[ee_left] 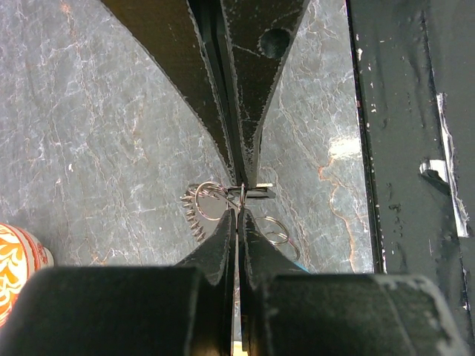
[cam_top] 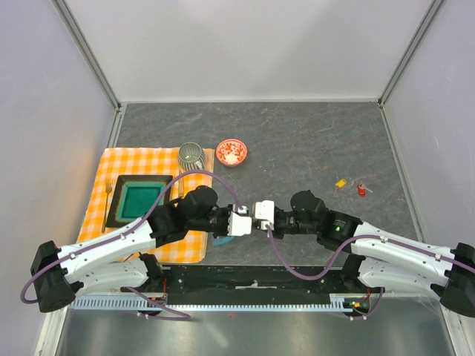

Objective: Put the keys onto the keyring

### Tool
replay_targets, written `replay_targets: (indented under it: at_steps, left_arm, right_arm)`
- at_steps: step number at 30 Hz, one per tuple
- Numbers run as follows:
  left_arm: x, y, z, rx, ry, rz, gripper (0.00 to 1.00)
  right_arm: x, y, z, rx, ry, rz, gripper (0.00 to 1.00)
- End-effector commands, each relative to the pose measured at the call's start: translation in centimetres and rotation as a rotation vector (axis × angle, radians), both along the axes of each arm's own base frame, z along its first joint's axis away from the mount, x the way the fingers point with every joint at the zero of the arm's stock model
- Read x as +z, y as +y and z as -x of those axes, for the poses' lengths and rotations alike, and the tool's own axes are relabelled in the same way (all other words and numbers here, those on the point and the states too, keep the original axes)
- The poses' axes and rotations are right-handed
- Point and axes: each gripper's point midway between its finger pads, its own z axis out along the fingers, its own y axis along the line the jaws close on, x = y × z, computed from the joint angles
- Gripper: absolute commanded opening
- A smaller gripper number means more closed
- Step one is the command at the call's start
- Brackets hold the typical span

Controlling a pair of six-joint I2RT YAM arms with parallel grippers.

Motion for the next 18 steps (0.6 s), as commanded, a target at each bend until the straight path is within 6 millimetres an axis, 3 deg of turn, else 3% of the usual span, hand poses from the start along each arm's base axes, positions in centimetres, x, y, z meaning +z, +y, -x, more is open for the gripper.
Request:
replay_targets:
  at_steps: [1, 18]
  left_arm:
    - [3.8, -1.8, -0.7, 0.023, -0.004, 0.114, 0.02]
    - [5.0, -2.3, -1.0, 0.039, 0.092, 0.168, 0.02]
  right_arm:
    - [0.6, 0.4, 0.7, 0.039, -0.014, 0.008, 0.01]
    - [-0.3, 0.5, 1.0, 0.042, -0.022, 0.042, 0.02]
